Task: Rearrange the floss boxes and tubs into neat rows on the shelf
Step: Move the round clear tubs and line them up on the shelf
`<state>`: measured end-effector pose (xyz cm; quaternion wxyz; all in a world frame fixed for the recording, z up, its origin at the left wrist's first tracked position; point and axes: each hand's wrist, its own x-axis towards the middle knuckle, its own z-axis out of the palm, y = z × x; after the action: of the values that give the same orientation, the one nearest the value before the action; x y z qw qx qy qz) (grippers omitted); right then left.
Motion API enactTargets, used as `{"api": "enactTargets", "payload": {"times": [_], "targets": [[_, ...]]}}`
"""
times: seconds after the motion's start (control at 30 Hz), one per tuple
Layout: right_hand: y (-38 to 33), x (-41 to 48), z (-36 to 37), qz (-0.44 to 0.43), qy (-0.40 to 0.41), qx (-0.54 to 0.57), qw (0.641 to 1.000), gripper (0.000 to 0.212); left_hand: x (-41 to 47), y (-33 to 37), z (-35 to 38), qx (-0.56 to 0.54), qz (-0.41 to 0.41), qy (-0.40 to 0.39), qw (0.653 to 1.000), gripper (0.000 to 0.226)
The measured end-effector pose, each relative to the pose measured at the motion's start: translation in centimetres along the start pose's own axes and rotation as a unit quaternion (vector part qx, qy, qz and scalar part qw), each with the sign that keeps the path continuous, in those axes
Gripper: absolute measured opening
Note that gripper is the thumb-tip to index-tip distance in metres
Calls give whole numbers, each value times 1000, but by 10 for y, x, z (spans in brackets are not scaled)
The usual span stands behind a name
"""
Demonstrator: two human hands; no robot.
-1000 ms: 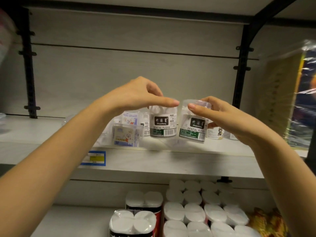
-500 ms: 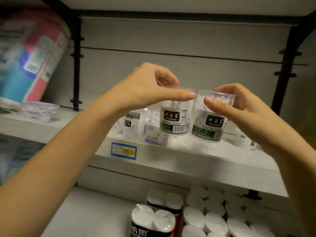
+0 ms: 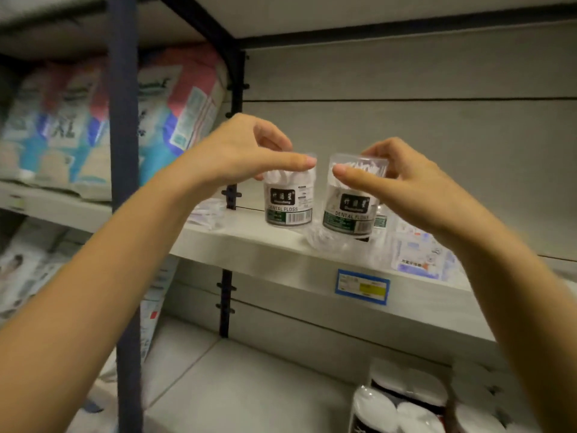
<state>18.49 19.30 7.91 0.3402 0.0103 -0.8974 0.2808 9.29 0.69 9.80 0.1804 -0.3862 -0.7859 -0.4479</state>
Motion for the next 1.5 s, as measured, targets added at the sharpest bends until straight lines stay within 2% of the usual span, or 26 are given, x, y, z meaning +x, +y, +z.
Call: {"api": "enactTargets", "payload": {"times": [0.1, 0.2, 0.33, 0.43, 0.7, 0.8, 0.9, 0.97, 1.03, 1.1, 1.17, 1.5], "targets": [[-8, 20, 34, 32, 2, -13, 999, 68, 13, -34, -13, 11, -10, -27, 1000, 65], [-12, 39, 62, 62, 9, -33, 998, 71, 26, -64, -19, 35, 13, -31, 999, 57], [-15, 58, 82, 98, 16, -46, 994, 70, 44, -88, -21, 95, 58, -29, 993, 55], [-15, 70, 92, 112, 2, -85, 990, 69, 55, -102, -18, 113, 45, -55, 991, 56], [-4, 81, 121, 115, -58, -235, 963, 72, 65, -134, -3, 113, 4, -114, 987, 57], [-1, 85, 125, 113, -71, -300, 944, 76, 67, -139, -1, 116, 13, -135, 984, 57], [-4, 85, 116, 83, -87, -355, 927, 77, 66, -139, -7, 176, 39, -173, 968, 62], [-8, 82, 104, 44, -85, -345, 934, 69, 65, -138, -14, 223, 76, -177, 956, 61], [-12, 82, 95, 11, -95, -337, 937, 53, 66, -137, -20, 240, 120, -172, 948, 47], [-14, 86, 94, 6, -110, -343, 933, 36, 69, -135, -21, 246, 138, -169, 944, 33], [-12, 92, 99, 10, -104, -349, 931, 28, 75, -135, -16, 252, 137, -156, 945, 29], [20, 153, 129, 69, -98, -406, 906, 29, 130, -152, 19, 280, 88, -142, 945, 32]]}}
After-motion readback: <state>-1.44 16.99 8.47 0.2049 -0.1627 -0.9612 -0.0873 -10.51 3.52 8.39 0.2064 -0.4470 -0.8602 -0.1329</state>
